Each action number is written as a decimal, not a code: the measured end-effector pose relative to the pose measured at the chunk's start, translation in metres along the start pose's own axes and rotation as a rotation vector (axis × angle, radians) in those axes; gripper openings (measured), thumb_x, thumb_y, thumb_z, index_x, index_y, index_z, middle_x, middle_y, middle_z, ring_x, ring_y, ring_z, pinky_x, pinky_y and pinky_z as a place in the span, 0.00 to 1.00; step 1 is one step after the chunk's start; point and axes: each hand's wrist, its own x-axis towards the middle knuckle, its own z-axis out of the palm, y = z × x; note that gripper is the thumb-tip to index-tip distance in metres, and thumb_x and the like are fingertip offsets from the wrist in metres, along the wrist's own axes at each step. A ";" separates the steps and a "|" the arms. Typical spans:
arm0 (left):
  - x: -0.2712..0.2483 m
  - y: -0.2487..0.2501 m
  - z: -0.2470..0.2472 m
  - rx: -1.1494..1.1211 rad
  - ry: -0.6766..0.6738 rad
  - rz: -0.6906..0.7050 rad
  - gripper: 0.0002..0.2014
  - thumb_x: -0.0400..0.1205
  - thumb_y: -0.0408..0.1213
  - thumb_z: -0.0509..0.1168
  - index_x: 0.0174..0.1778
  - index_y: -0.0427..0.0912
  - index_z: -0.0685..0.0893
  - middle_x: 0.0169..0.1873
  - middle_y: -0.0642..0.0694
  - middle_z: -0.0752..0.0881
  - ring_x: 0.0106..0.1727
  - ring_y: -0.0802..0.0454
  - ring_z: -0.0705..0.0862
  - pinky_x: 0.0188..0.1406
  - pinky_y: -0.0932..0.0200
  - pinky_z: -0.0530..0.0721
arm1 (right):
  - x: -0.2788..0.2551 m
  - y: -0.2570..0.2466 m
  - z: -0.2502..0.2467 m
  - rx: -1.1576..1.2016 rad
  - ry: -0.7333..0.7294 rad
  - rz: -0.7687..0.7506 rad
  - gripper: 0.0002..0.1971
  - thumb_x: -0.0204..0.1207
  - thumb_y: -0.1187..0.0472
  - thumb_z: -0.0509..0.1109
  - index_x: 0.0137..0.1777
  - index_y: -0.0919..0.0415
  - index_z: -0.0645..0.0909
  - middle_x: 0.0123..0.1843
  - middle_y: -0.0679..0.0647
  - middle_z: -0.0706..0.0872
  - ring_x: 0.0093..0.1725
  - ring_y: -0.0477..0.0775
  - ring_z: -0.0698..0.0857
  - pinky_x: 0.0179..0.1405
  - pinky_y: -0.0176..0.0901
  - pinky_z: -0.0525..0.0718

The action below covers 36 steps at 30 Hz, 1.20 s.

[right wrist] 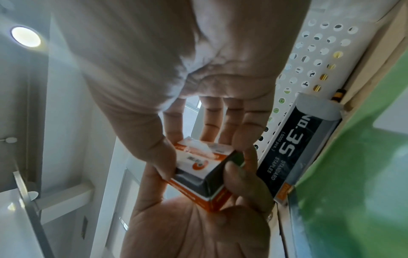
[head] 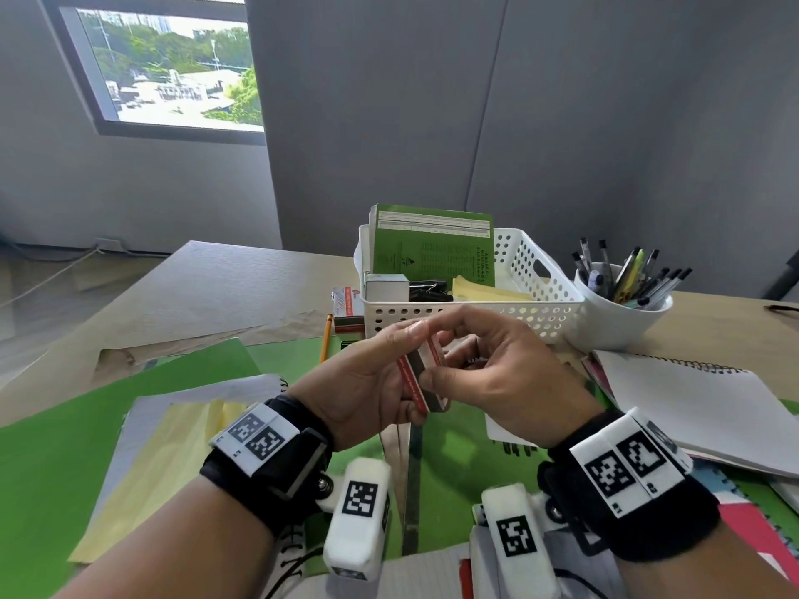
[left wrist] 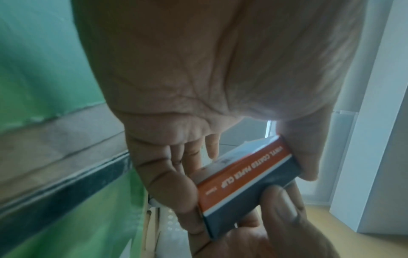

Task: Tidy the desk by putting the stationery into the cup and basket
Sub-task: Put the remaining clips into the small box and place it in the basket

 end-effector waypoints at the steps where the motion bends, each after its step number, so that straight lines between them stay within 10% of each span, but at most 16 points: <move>1: 0.000 0.000 0.001 -0.003 0.010 -0.014 0.27 0.82 0.52 0.73 0.77 0.48 0.81 0.58 0.39 0.84 0.41 0.48 0.88 0.39 0.56 0.87 | 0.000 0.001 0.000 -0.012 0.009 0.015 0.16 0.71 0.73 0.82 0.55 0.57 0.88 0.47 0.65 0.89 0.36 0.63 0.90 0.38 0.61 0.90; 7: 0.002 -0.001 -0.001 -0.027 0.068 -0.036 0.31 0.78 0.51 0.77 0.74 0.38 0.82 0.54 0.35 0.81 0.38 0.51 0.87 0.37 0.56 0.88 | 0.000 -0.004 0.007 -0.117 0.013 0.068 0.12 0.73 0.69 0.81 0.50 0.54 0.85 0.46 0.63 0.90 0.42 0.68 0.91 0.44 0.72 0.90; 13: 0.003 0.002 -0.003 -0.118 0.203 -0.008 0.40 0.79 0.68 0.68 0.77 0.39 0.77 0.58 0.34 0.86 0.48 0.43 0.88 0.44 0.50 0.91 | 0.024 -0.032 -0.012 -0.341 -0.004 -0.009 0.14 0.72 0.68 0.82 0.52 0.52 0.87 0.46 0.56 0.91 0.42 0.56 0.92 0.42 0.58 0.92; 20: 0.006 0.002 -0.014 -0.201 0.492 0.037 0.14 0.84 0.47 0.67 0.58 0.43 0.88 0.48 0.42 0.89 0.39 0.50 0.87 0.32 0.58 0.85 | 0.098 -0.044 -0.083 -0.727 0.016 0.075 0.17 0.71 0.70 0.79 0.51 0.46 0.89 0.49 0.41 0.90 0.47 0.47 0.91 0.48 0.48 0.93; 25: 0.007 0.001 -0.017 -0.219 0.552 0.015 0.10 0.88 0.43 0.65 0.57 0.42 0.88 0.43 0.44 0.89 0.36 0.52 0.85 0.29 0.60 0.83 | 0.120 -0.024 -0.085 -1.040 -0.205 0.269 0.22 0.72 0.71 0.72 0.56 0.43 0.90 0.47 0.40 0.87 0.41 0.44 0.86 0.35 0.36 0.84; 32: 0.011 0.001 -0.015 -0.188 0.566 0.013 0.08 0.86 0.41 0.67 0.55 0.43 0.88 0.42 0.44 0.88 0.36 0.52 0.84 0.29 0.60 0.81 | 0.132 -0.011 -0.119 -1.046 -0.115 0.458 0.16 0.74 0.66 0.72 0.54 0.45 0.89 0.50 0.50 0.89 0.43 0.56 0.92 0.43 0.55 0.94; 36: 0.012 0.001 -0.015 -0.175 0.574 0.018 0.08 0.84 0.41 0.68 0.55 0.43 0.87 0.42 0.45 0.88 0.35 0.52 0.85 0.30 0.60 0.79 | 0.135 0.004 -0.126 -1.267 -0.061 0.491 0.10 0.70 0.57 0.81 0.52 0.50 0.89 0.45 0.47 0.89 0.37 0.47 0.88 0.35 0.41 0.86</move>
